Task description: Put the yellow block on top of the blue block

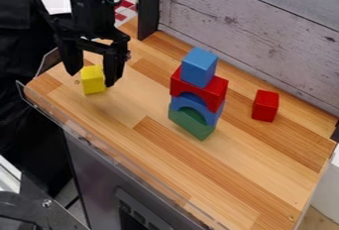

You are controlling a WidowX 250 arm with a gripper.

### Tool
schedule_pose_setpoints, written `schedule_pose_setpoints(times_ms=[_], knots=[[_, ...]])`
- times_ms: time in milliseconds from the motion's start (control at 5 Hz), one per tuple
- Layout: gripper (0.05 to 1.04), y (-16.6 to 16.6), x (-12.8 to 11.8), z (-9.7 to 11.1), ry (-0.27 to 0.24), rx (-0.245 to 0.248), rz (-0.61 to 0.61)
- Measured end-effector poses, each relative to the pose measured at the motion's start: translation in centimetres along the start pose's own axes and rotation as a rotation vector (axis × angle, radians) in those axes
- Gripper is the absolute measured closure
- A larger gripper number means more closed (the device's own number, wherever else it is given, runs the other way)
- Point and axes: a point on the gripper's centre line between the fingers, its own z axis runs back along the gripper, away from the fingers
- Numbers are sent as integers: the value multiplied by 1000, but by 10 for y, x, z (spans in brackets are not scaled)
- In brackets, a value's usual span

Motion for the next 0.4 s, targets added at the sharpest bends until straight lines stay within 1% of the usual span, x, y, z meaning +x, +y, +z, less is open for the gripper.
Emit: schedule_pose_setpoints(times_ms=[200,400], knots=[[84,-1,-4,-7,28,-7,7],[84,3,-3,-8,10,-20,113]])
